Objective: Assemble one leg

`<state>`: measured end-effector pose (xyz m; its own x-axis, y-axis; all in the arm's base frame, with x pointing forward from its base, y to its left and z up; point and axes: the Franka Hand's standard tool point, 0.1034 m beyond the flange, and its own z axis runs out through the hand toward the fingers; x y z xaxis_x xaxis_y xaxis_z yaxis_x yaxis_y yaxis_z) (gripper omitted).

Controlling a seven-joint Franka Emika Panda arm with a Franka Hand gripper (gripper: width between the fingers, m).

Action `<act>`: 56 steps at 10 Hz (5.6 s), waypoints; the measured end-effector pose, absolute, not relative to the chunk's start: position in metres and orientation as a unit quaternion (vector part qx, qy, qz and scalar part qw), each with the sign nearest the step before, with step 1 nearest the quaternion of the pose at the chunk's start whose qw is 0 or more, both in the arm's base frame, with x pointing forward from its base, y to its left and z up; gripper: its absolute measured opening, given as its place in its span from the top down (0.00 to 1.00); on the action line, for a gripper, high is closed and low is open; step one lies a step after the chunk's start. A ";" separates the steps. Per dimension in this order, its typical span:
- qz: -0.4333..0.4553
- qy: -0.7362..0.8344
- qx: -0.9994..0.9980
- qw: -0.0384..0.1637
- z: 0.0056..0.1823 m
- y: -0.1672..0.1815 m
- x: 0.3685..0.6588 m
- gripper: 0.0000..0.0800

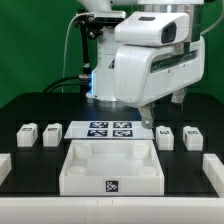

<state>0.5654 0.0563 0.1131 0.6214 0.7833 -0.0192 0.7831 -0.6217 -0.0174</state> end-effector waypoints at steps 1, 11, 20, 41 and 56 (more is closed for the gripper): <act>0.012 -0.435 -0.900 0.004 0.113 0.056 0.565 0.19; 0.013 -0.436 -0.900 0.004 0.113 0.056 0.565 0.19; 0.005 -0.761 -0.648 0.020 0.039 -0.016 0.437 0.19; -0.002 -0.714 -0.699 0.031 0.010 0.009 0.462 0.92; -0.006 -0.699 -0.714 0.040 0.007 0.062 0.490 0.25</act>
Offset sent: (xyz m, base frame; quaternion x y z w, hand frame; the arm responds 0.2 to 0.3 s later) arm 0.0000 0.0000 0.0000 0.0000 0.0000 0.0000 1.0000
